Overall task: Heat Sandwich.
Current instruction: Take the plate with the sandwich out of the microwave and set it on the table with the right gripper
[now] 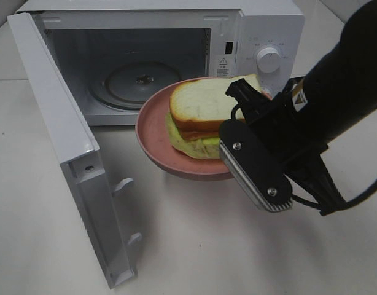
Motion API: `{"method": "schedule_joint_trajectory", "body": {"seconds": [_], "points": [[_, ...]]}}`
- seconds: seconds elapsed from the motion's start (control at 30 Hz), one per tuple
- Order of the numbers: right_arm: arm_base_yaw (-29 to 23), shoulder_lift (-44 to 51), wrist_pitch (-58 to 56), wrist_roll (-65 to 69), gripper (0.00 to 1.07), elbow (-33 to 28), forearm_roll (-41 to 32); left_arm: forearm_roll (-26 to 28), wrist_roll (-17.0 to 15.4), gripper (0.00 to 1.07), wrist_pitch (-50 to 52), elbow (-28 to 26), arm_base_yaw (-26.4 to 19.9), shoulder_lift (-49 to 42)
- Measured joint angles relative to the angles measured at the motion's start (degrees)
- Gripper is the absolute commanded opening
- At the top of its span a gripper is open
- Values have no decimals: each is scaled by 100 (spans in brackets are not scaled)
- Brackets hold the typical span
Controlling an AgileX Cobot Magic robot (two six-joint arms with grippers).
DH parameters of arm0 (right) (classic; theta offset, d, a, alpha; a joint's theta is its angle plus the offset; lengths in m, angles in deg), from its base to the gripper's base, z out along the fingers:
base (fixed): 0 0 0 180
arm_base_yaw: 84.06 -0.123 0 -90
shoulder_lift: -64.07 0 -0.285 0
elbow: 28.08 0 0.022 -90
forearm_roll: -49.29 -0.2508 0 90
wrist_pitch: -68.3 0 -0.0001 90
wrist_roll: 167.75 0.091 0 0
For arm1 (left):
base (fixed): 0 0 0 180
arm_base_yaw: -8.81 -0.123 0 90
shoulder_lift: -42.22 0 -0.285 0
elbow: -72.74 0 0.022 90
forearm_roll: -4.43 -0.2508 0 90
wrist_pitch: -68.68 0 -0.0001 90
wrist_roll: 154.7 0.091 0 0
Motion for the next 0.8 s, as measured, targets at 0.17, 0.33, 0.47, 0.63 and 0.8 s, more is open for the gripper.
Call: {"method": "schedule_joint_trajectory", "body": {"seconds": [0.17,0.33,0.47,0.63,0.8], "points": [[0,372,0,206,0,-332,23,0,0,98,0,0,0,0],[0,647,0,361,0,-619,40,0,0,98,0,0,0,0],[0,888,-11,539,0,-848,40,0,0,98,0,0,0,0],[0,1238,-11,848,0,-1146,160,0,0,98,0,0,0,0],[0,1507,-11,1186,0,-1369,441,0,0,98,0,0,0,0]]}}
